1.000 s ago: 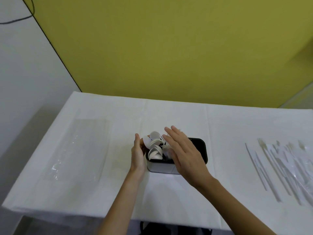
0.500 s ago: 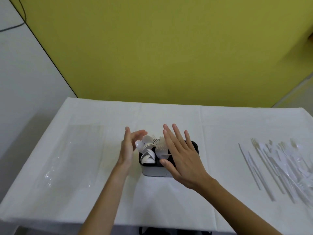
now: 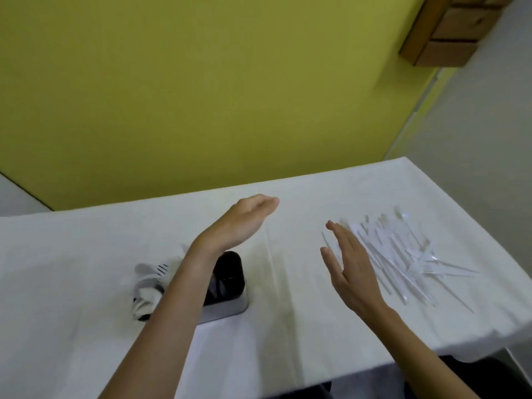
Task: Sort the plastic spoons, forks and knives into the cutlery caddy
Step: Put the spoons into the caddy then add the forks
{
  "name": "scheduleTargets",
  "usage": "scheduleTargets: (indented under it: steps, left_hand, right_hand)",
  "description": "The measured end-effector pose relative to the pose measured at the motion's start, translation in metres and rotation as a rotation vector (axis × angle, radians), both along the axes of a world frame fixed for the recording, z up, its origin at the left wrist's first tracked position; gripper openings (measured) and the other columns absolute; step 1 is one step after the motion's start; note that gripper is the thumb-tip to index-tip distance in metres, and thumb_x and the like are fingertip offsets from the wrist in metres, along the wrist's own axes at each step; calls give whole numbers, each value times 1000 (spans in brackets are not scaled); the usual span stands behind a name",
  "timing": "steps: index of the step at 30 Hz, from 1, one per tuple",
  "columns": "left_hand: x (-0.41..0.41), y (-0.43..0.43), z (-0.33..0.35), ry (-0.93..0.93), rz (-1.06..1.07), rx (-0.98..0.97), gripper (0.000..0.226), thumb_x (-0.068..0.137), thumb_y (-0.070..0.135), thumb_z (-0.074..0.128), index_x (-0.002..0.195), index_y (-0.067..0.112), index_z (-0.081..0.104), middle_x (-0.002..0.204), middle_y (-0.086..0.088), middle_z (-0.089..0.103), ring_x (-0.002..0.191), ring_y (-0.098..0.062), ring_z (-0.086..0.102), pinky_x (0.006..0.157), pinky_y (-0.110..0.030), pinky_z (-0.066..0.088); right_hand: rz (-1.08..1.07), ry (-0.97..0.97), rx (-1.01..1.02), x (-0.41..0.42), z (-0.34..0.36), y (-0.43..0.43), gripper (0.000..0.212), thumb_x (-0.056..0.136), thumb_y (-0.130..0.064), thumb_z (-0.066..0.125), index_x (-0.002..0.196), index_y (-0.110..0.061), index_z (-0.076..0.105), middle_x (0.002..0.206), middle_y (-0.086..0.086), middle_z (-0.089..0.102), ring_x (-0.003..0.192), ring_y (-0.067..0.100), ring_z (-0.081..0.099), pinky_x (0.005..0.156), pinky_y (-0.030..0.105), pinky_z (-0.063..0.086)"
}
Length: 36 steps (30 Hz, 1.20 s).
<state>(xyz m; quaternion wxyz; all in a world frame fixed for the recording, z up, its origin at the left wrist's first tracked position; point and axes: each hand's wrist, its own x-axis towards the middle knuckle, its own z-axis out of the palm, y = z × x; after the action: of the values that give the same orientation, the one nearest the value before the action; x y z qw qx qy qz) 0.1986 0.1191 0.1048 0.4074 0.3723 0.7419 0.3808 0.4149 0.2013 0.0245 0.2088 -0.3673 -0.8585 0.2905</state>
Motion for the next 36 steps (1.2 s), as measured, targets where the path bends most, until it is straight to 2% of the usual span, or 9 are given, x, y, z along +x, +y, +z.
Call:
scheduleTargets:
  steps: [4,6,10,15,18,21,26,31,36]
  left_hand:
    - [53,54,-35,-8,-80,-101,31,96,45,44,112,25,60,119,8,61,108,-11,56,87,-27,40]
    - [77,76,-60,1,-89,-138,29,95,41,47,110,21,62,116,3,62,103,-14,59,82,-26,43]
    - [116,117,-103,73,-157,-234,35,95,36,50,119,13,59,119,-3,60,104,-18,57,85,-27,44]
    - [140,163,-133,223,-93,-328,44,94,38,49,130,14,50,126,-3,57,115,-22,55,97,-34,45]
    - [146,184,-150,320,50,-355,37,93,42,49,117,15,55,121,-3,60,111,-24,57,94,-35,45]
    - [154,200,-155,418,123,-376,35,89,51,52,97,17,52,102,2,61,100,-23,59,92,-36,43]
    - [162,213,-167,482,183,-334,30,86,48,59,88,19,53,86,6,58,84,-20,57,84,-32,38]
    - [158,206,-178,398,238,-234,17,86,25,62,75,18,50,71,5,56,74,-22,58,73,-32,42]
    - [156,193,-170,134,391,-84,26,85,8,56,68,13,38,63,-3,44,56,-17,39,54,-29,34]
  right_hand:
    - [-170,-8,-29,56,-24,36,39,97,-36,46,129,-16,54,130,0,57,123,19,51,102,36,42]
    - [-241,-17,-38,79,-38,54,27,96,-19,52,121,-14,59,120,2,62,115,21,56,95,32,44]
    - [-354,-27,-77,118,-55,89,21,94,-11,54,112,-13,64,113,1,65,109,18,58,90,26,43]
    - [-379,-68,-125,148,-65,129,18,94,-10,54,107,-13,66,106,0,66,97,16,61,82,29,50]
    - [-348,-91,-163,154,-69,151,18,94,-11,54,107,-14,66,105,-2,66,93,12,59,80,27,50]
    - [-298,-141,-193,151,-72,175,20,93,-11,54,110,-13,65,107,-2,65,89,9,55,80,25,47]
    - [-238,-276,-229,132,-78,205,24,97,-22,49,116,-17,62,110,-1,65,91,13,58,80,28,50]
    - [-238,-369,-156,115,-76,222,28,95,-38,50,119,-24,57,97,-8,64,82,10,57,70,24,44]
    - [-187,-374,-153,95,-83,230,22,93,-38,52,108,-23,58,94,-5,61,80,14,59,68,26,47]
